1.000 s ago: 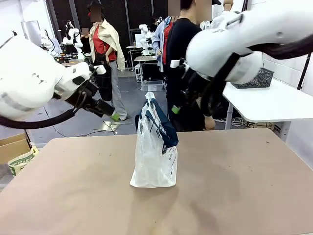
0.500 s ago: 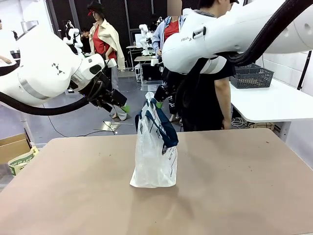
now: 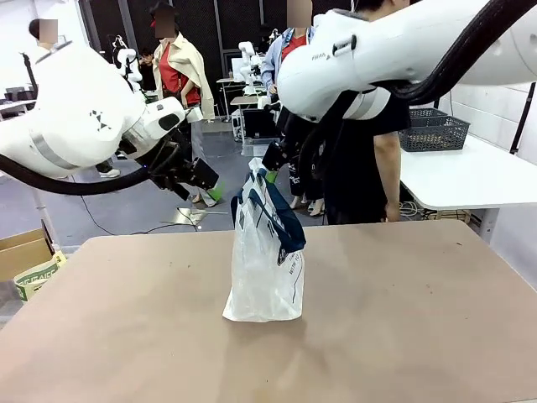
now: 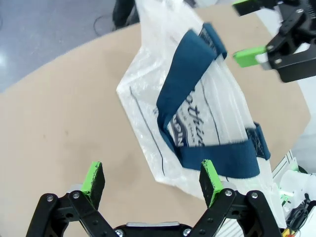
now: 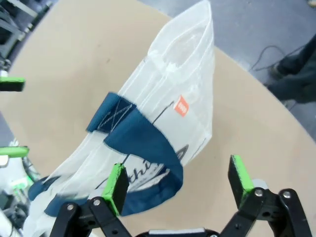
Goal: Transfer purchased items from the store into the shopping bag.
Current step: Open the Reusable shopping bag in the center of the table.
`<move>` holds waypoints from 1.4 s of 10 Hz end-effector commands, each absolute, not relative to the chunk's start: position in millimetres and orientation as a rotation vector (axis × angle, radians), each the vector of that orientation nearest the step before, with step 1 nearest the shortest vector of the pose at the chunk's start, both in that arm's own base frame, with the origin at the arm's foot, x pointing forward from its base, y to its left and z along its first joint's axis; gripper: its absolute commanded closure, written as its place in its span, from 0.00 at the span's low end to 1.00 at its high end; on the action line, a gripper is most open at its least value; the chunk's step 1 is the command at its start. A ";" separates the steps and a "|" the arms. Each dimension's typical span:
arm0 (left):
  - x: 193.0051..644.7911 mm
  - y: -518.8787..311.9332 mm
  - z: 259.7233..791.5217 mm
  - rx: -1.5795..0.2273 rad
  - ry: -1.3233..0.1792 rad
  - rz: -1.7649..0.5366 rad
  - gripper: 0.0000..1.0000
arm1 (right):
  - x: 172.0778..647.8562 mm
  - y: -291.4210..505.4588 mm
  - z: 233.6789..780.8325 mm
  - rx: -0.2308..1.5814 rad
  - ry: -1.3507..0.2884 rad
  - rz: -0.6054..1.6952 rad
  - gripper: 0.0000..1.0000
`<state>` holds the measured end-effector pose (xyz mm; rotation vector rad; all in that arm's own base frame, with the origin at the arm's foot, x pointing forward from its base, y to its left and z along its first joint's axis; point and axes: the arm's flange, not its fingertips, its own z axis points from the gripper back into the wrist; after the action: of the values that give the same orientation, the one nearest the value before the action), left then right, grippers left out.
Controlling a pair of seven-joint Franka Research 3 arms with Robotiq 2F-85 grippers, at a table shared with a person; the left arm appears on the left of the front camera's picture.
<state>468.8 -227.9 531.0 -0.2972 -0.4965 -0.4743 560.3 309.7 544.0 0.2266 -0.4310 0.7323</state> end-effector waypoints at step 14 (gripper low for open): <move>439.0 -257.5 568.1 -0.394 -0.378 -0.367 0.00 | 584.4 341.7 566.9 0.255 -0.292 0.553 0.00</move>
<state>439.6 -257.2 568.2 -0.3753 -0.3909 -0.3700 581.2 337.4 567.8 0.2359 -0.2862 0.5875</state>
